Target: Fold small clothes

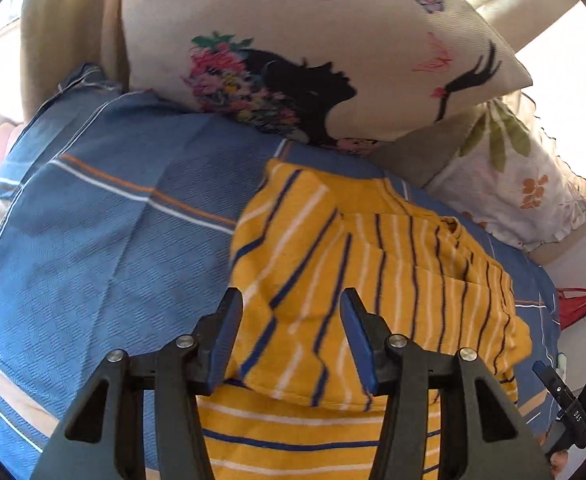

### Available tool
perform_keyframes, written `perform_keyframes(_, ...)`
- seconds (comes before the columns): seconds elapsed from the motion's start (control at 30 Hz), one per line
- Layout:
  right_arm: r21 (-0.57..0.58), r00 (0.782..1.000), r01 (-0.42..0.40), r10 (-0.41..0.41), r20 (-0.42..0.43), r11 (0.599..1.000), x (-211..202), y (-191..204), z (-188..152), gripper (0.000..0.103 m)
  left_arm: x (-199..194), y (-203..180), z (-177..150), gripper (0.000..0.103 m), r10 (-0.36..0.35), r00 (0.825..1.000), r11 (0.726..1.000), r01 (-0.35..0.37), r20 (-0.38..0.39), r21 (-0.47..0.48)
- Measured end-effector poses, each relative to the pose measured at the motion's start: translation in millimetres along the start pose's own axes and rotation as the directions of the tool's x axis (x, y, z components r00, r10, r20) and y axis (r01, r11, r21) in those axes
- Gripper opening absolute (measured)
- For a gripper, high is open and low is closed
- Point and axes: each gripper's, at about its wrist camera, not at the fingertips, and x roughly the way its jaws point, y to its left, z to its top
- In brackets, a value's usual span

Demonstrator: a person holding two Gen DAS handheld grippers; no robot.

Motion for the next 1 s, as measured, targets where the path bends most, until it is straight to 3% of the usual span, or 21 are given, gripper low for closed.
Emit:
perform_keyframes(0.13, -0.014, 0.999, 0.049, -0.049, 0.014, 0.999, 2, 5, 3, 0.09, 12, 15, -2, 0.05, -0.02, 1.0, 0.999, 0.019, -0.016, -0.029)
perform_keyframes(0.23, -0.061, 0.991, 0.132, -0.131, 0.019, 0.989, 17, 13, 8, 0.092, 29, 10, 1, 0.051, -0.041, 0.998, 0.999, 0.041, -0.046, -0.013)
perform_keyframes(0.27, -0.081, 0.987, 0.158, -0.157, 0.012, 0.984, 26, 15, 9, 0.092, 35, 5, 1, 0.043, -0.027, 0.997, 0.999, 0.029, -0.066, 0.023)
perform_keyframes(0.3, -0.106, 0.983, 0.18, -0.182, -0.003, 0.978, 36, 17, 9, 0.091, 40, 1, 1, 0.014, 0.016, 0.997, 0.999, -0.012, -0.076, 0.05)
perform_keyframes(0.37, -0.171, 0.96, 0.269, -0.278, -0.027, 0.948, 54, 19, 6, 0.081, 41, 7, 2, 0.013, 0.03, 0.996, 0.999, -0.028, -0.08, 0.027)
perform_keyframes(0.43, -0.196, 0.936, 0.334, -0.349, -0.046, 0.922, 67, 13, 4, 0.081, 38, 18, 5, 0.013, 0.038, 0.997, 0.999, -0.039, -0.07, -0.017)
perform_keyframes(0.53, -0.123, 0.934, 0.341, -0.351, -0.072, 0.932, 66, -3, 7, 0.092, 29, 28, 5, 0.021, -0.009, 0.998, 0.999, 0.006, -0.062, -0.045)
perform_keyframes(0.67, -0.074, 0.95, 0.303, -0.307, -0.05, 0.95, 52, -5, 6, 0.092, 4, 39, -6, 0.03, -0.083, 0.996, 0.995, 0.08, -0.04, -0.055)
perform_keyframes(0.73, -0.05, 0.959, 0.284, -0.284, 0.0, 0.958, 37, -3, 8, 0.092, -8, 40, -9, 0.032, -0.093, 0.995, 0.995, 0.092, -0.018, -0.04)
perform_keyframes(0.87, -0.091, 0.963, 0.256, -0.246, 0.108, 0.962, 16, 20, 26, 0.092, -22, 30, -12, 0.039, -0.106, 0.994, 0.994, 0.106, 0.021, 0.028)
perform_keyframes(1.0, -0.197, 0.986, 0.165, -0.155, 0.065, 0.966, 45, 58, 49, 0.089, -21, 17, -20, 0.039, -0.121, 0.993, 0.991, 0.12, 0.017, 0.052)
